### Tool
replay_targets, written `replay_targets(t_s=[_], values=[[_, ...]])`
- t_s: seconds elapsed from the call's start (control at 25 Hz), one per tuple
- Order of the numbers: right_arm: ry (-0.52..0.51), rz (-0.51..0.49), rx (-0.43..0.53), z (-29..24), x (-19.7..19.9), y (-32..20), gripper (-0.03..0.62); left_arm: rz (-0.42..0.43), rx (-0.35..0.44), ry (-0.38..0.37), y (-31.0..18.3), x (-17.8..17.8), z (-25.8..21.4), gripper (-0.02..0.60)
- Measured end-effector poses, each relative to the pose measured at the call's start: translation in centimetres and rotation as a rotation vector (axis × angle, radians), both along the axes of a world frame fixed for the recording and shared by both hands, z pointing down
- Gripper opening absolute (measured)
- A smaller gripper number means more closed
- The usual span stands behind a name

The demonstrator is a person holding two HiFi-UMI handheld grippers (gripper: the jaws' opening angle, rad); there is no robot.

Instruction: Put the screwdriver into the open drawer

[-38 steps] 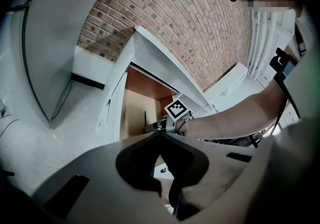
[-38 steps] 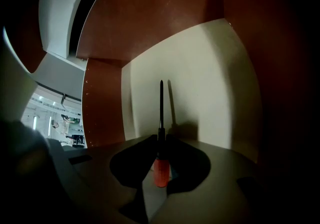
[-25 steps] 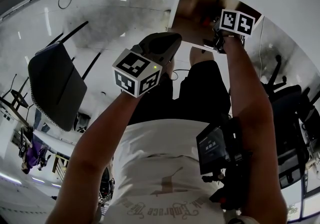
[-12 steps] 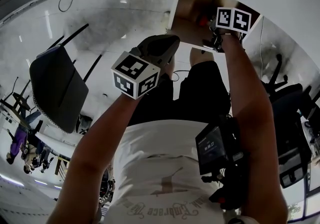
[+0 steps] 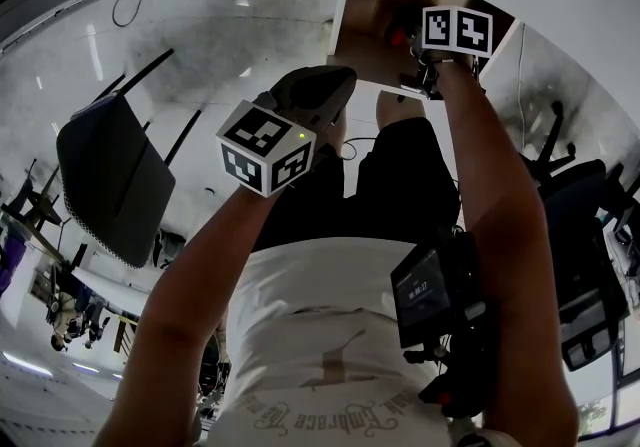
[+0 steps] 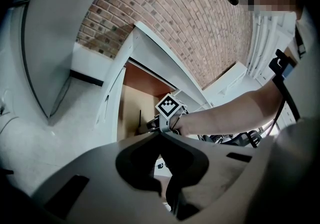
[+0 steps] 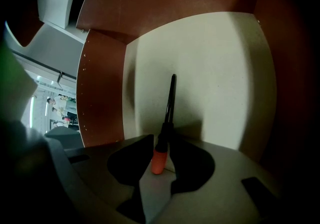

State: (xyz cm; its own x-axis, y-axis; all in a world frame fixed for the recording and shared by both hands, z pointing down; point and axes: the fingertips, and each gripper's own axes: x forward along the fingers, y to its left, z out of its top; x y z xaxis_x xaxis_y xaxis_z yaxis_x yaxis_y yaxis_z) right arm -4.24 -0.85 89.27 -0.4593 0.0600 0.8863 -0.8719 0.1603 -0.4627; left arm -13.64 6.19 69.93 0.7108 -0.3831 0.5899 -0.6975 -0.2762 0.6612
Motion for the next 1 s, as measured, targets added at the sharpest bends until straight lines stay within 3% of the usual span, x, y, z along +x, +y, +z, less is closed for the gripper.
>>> replay_targets(t_s=[1.0], values=[[-0.06, 0.084, 0.054, -4.0, 1.0, -1.0, 0.098, 0.019, 0.047, -0.007, -1.2, 0.2, -2.0, 0.02]])
